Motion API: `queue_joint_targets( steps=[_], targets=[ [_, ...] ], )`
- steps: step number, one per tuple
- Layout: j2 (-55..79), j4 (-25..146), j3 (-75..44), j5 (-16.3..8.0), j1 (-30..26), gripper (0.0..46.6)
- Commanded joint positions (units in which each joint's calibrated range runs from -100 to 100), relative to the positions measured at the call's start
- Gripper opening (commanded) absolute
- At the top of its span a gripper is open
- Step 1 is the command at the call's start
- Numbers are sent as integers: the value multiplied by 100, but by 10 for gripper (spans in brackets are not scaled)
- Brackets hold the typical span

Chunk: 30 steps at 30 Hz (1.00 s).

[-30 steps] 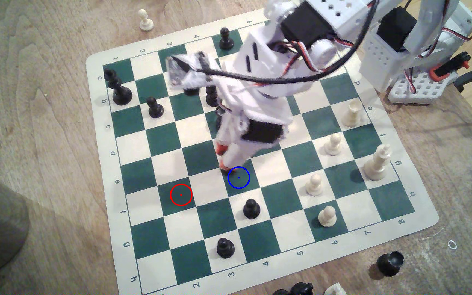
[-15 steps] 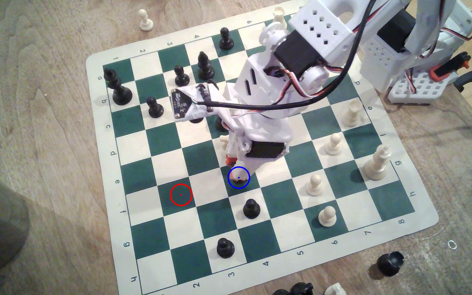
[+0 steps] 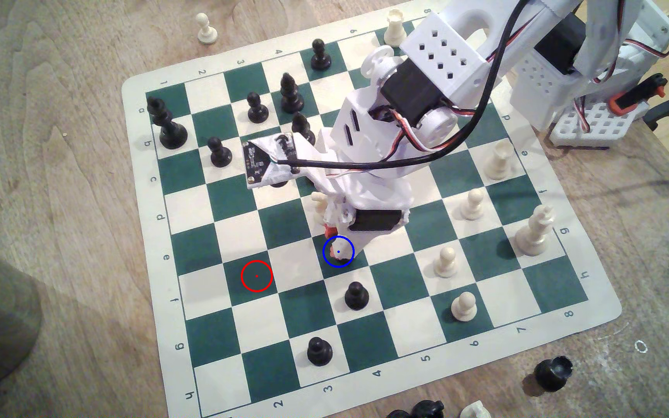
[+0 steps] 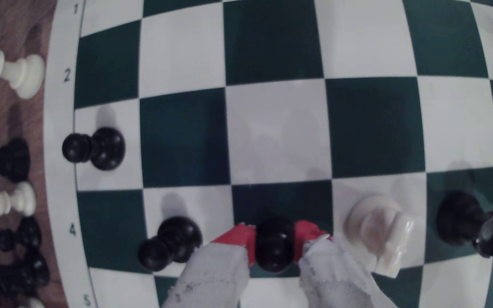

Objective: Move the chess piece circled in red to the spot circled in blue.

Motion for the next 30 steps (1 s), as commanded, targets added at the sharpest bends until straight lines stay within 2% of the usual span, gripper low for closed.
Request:
queue_joint_targets(
  steps=[1,5,15,22,26,28,30],
  targets=[
    [-55,-101,-337,20,82,4],
    [-55,-101,-373,20,98,26],
    [-64,-158,-382,-10,106,22],
    [-64,-158,-391,-15,106,41],
    [-55,-158,-391,-15,106,91],
    [-55,-142,-391,-15,114,149],
    [-64,-93,-391,-5,114,177]
  ],
)
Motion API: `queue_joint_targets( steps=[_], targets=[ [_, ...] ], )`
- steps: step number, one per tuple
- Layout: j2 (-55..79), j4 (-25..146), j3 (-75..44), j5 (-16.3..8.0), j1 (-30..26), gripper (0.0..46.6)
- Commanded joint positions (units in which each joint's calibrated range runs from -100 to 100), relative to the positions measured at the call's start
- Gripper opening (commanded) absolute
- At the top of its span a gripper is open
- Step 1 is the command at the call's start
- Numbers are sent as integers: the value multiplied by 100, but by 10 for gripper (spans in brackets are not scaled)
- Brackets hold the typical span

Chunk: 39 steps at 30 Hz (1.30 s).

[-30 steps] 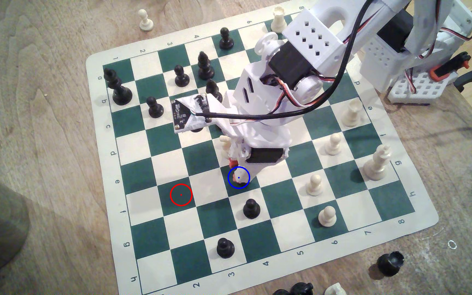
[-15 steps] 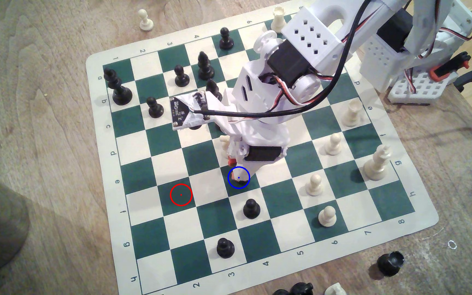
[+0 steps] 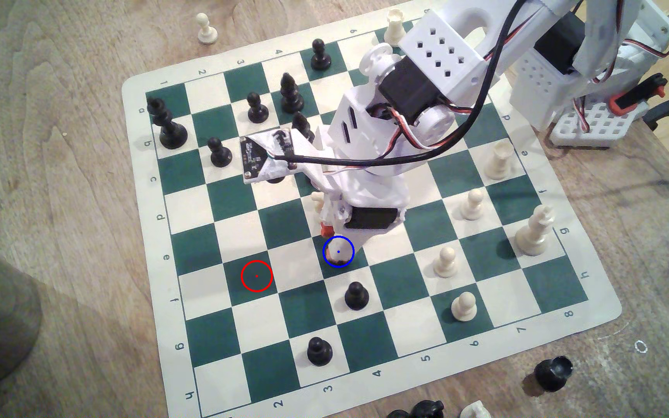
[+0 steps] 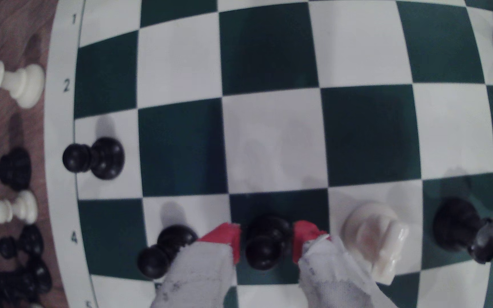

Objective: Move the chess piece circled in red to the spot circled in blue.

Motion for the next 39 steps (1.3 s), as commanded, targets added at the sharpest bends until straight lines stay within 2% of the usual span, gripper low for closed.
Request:
queue_joint_targets(
  steps=[1,14,22,39],
  targets=[
    [-72,3,-391,0,55,182],
    [-531,576,-300,93,8,177],
    [-1337,1076,8,93,-63,187],
    [-4852,2247,1975,117,102,195]
  ],
)
